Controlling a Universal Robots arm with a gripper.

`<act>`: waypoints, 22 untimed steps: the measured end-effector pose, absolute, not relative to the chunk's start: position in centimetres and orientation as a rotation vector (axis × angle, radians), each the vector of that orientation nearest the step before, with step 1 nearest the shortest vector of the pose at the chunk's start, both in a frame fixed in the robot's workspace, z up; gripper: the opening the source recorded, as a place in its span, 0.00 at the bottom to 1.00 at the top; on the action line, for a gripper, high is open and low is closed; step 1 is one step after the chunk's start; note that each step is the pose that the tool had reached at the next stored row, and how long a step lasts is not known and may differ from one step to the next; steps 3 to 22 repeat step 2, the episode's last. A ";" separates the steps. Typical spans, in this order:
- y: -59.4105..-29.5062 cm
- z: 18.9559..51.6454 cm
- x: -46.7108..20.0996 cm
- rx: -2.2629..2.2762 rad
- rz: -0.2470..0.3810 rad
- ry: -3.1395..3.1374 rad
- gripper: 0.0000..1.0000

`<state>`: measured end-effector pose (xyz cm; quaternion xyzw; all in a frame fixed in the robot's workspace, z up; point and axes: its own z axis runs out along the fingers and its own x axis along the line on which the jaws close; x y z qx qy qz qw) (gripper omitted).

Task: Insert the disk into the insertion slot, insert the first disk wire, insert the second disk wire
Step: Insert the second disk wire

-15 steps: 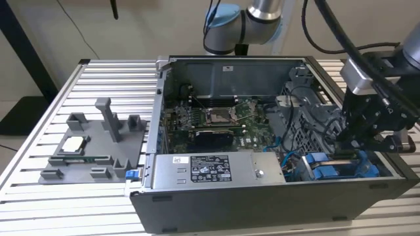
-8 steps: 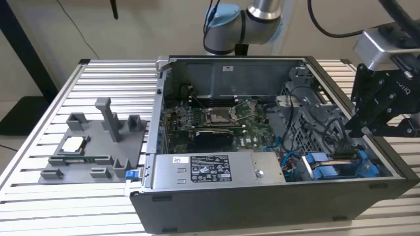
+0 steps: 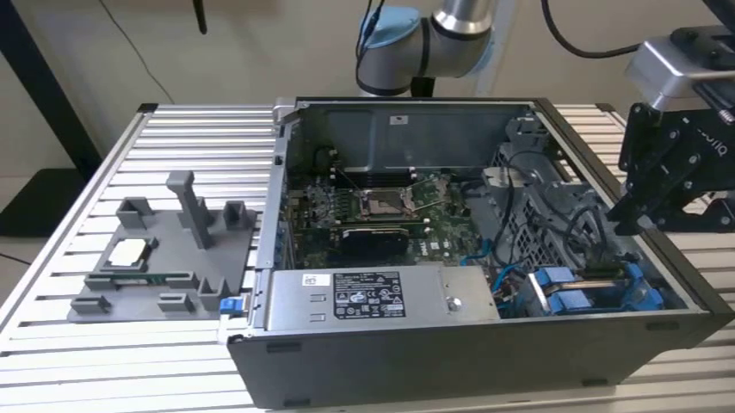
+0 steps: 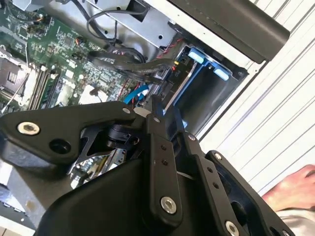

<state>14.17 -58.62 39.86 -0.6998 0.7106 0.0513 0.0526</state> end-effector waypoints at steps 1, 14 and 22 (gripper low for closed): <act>-58.6 39.9 14.2 -2.128 0.156 2.161 0.24; -58.6 39.9 14.2 -2.128 0.156 2.161 0.24; -58.6 39.9 14.2 -2.128 0.156 2.161 0.24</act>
